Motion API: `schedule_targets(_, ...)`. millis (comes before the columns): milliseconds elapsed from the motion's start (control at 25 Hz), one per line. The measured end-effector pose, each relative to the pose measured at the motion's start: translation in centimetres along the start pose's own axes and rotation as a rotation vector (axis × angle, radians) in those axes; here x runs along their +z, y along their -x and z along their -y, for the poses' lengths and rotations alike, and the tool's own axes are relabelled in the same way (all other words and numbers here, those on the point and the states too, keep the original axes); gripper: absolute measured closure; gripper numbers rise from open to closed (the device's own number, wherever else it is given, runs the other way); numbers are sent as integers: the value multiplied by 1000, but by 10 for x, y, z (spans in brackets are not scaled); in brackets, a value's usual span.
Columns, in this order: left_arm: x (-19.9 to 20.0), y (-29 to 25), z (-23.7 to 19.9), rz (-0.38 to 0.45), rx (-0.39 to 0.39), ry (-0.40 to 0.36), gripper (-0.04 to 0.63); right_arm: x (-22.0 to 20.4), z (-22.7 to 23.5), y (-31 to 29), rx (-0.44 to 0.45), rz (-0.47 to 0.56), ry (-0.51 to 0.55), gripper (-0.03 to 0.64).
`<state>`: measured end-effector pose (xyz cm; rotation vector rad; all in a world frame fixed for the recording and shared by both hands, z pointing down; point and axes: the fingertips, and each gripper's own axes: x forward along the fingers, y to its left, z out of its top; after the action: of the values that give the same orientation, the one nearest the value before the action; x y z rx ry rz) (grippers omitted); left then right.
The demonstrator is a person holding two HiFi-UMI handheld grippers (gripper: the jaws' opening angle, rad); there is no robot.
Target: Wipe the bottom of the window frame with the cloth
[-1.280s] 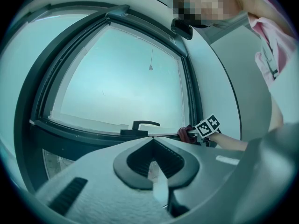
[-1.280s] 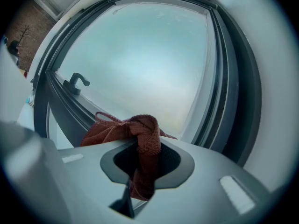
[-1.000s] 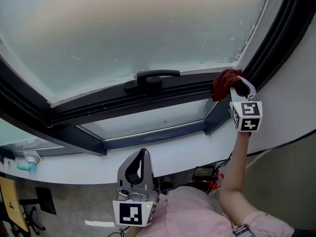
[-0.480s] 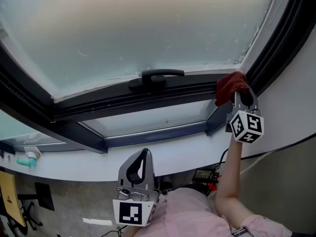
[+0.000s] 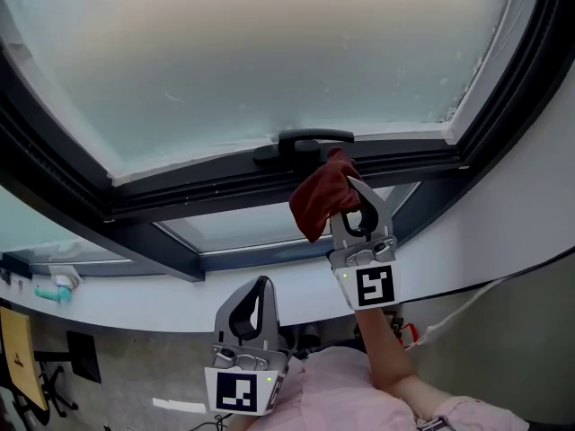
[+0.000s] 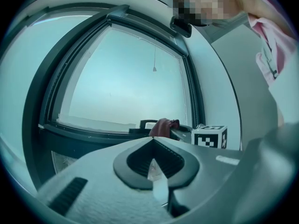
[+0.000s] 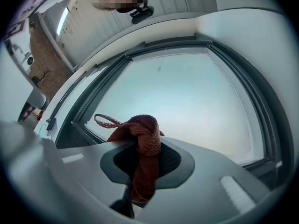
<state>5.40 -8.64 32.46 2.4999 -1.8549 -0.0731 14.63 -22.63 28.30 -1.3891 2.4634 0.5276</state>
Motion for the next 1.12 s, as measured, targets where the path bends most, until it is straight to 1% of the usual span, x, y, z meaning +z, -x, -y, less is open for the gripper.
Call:
schedule_targets(40, 0, 3, -5, -1, 11, 2, 598, -4, -11, -3, 5, 8, 11, 546)
schedule_targets(120, 0, 8, -14, 1, 34, 3, 598, -21, -26, -7, 26, -30, 73, 546)
schedule_targets(240, 2, 13, -26, 7, 65, 3, 598, -50, -40, -13, 99, -165, 295, 546)
schedule_targets(280, 3, 14, -29, 7, 71, 3, 598, -53, -41, -15, 108, -174, 331, 552)
schedule_targets(320, 3, 15, -31, 6, 75, 4, 598, -53, -42, -16, 110, -167, 342, 554)
schedule_targets(480, 2, 16, -36, 12, 90, 7, 598, -56, -40, -16, 120, -169, 332, 548)
schedule_targets(640, 3, 13, -36, 22, 89, 8, 598, -55, -36, -16, 124, -170, 359, 548)
schedule_targets(680, 3, 12, -35, 23, 86, 8, 598, -54, -32, -16, 107, -159, 333, 548)
schedule_targets(800, 3, 8, -30, 26, 78, 9, 598, -45, -19, -16, 17, -71, 139, 548)
schedule_targets(840, 3, 6, -28, 28, 76, 14, 598, -44, -16, -16, 10, -60, 116, 548)
schedule_targets(920, 3, 3, -24, 30, 72, 28, 598, -45, -13, -15, 28, -71, 141, 548)
schedule_targets(1000, 2, 1, -20, 28, 57, 14, 598, -48, -10, -13, 53, -104, 198, 548)
schedule_targets(1120, 2, -1, -16, 26, 48, 7, 598, -46, 0, -11, 18, -85, 135, 548)
